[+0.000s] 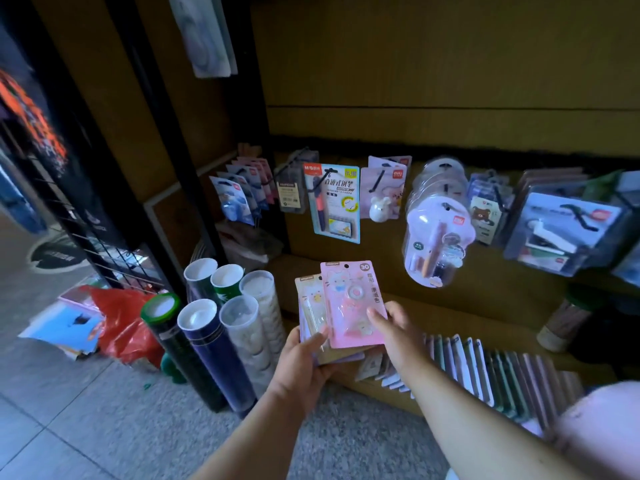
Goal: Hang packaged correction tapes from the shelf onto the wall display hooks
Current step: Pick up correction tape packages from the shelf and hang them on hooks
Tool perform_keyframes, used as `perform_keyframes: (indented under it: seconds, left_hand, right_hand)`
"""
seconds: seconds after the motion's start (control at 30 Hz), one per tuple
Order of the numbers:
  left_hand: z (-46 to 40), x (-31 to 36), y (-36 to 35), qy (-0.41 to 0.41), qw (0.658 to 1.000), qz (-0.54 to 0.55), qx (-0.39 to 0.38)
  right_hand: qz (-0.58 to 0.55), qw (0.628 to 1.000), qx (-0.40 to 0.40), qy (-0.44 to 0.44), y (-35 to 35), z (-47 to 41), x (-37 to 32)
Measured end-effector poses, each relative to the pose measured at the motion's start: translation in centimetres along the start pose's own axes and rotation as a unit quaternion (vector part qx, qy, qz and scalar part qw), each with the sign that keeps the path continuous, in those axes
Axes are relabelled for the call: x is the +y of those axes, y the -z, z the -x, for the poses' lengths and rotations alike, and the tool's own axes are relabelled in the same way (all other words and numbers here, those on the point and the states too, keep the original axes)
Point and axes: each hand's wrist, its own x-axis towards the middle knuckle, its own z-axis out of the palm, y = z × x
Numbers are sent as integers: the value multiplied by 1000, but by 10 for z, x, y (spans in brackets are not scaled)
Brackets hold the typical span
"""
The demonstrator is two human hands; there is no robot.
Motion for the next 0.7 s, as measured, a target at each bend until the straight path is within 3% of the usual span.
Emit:
perform_keyframes:
  seconds: [0.7]
  left_hand:
    - [43, 85, -43, -185, 982, -24, -3]
  right_hand:
    - [-51, 990, -18, 133, -31, 17, -98]
